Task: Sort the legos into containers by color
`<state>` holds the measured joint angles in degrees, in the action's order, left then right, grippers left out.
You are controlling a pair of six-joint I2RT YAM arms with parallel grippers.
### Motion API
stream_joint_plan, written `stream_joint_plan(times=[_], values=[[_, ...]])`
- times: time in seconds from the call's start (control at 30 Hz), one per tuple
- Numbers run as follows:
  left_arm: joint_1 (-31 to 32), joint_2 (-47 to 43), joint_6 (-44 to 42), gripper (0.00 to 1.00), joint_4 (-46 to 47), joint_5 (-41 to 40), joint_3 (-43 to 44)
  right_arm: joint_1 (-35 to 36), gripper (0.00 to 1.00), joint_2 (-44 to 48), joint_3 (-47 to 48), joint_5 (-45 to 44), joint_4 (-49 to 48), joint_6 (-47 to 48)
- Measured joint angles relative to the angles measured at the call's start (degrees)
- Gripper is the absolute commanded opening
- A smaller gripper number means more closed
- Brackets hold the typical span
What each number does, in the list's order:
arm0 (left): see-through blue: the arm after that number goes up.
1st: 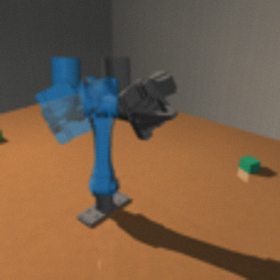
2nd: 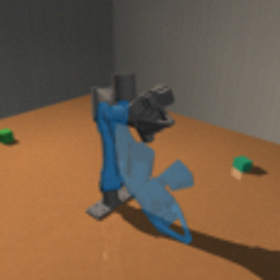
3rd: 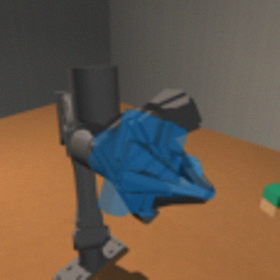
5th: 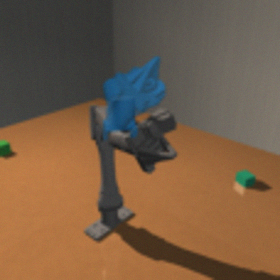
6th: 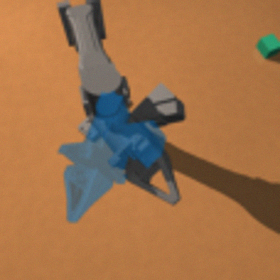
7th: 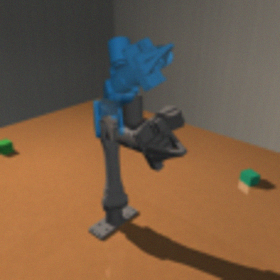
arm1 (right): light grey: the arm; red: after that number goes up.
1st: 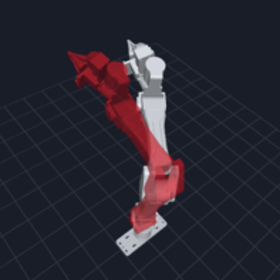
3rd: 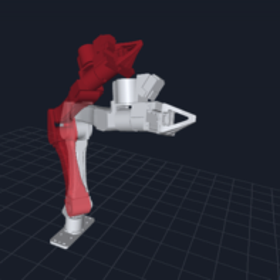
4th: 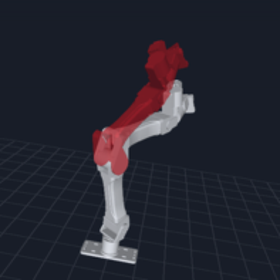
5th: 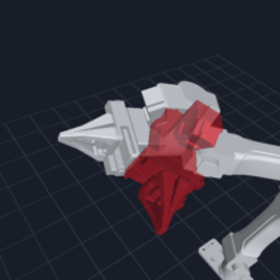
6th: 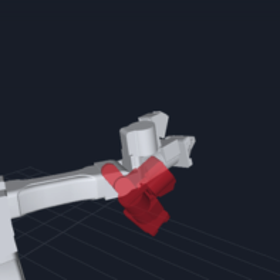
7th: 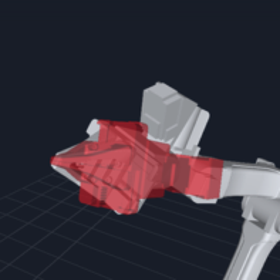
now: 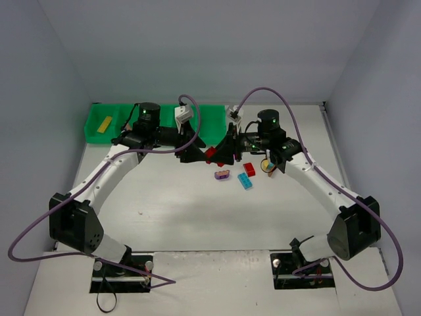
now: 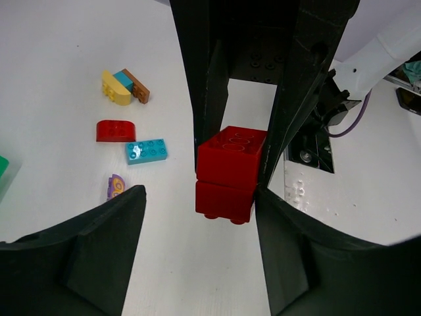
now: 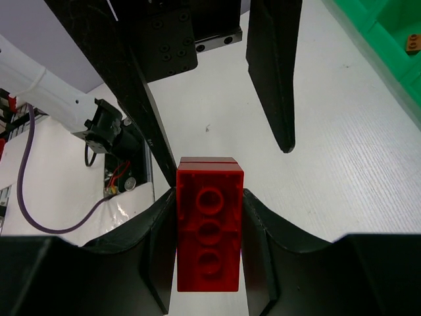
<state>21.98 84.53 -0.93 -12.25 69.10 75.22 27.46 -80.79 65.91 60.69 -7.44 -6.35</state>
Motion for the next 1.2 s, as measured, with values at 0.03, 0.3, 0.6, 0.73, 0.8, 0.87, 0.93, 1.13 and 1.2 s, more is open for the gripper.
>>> stream_joint_plan(times=[0.03,0.3,0.6,0.73,0.8,0.87,0.93,1.13,1.2], values=[[0.04,0.00,-0.02,0.49,-0.07,0.09,0.02,0.00,0.02,-0.07,0.00,0.07,0.02,0.11],[0.42,0.00,-1.70,0.00,-2.36,1.84,0.39,0.00,0.13,-0.37,0.02,-0.37,0.13,0.87],[0.48,-0.02,-3.41,0.00,-2.97,1.29,0.42,0.28,0.59,-0.39,0.04,-0.46,0.76,1.79],[0.48,-0.02,-3.58,0.00,-3.06,1.18,0.42,0.35,0.60,-0.39,0.04,-1.18,1.90,2.69],[0.48,-0.02,-3.61,0.00,-3.13,1.18,0.42,0.35,0.58,-0.37,0.02,-1.84,2.38,3.23],[0.48,-0.02,-3.67,0.00,-3.45,1.18,0.42,0.33,0.56,-0.31,-0.04,-2.78,2.67,3.63],[0.48,-0.02,-4.13,0.00,-4.11,1.16,0.42,0.33,0.55,-0.11,-0.24,-3.67,2.99,3.89],[0.46,0.00,-6.58,0.00,-7.43,0.50,0.61,0.35,0.51,0.90,-0.39,-6.58,5.46,5.77],[0.46,0.00,-7.32,0.00,-8.37,0.02,0.81,0.37,0.50,1.09,-0.39,-7.10,6.10,6.45]])
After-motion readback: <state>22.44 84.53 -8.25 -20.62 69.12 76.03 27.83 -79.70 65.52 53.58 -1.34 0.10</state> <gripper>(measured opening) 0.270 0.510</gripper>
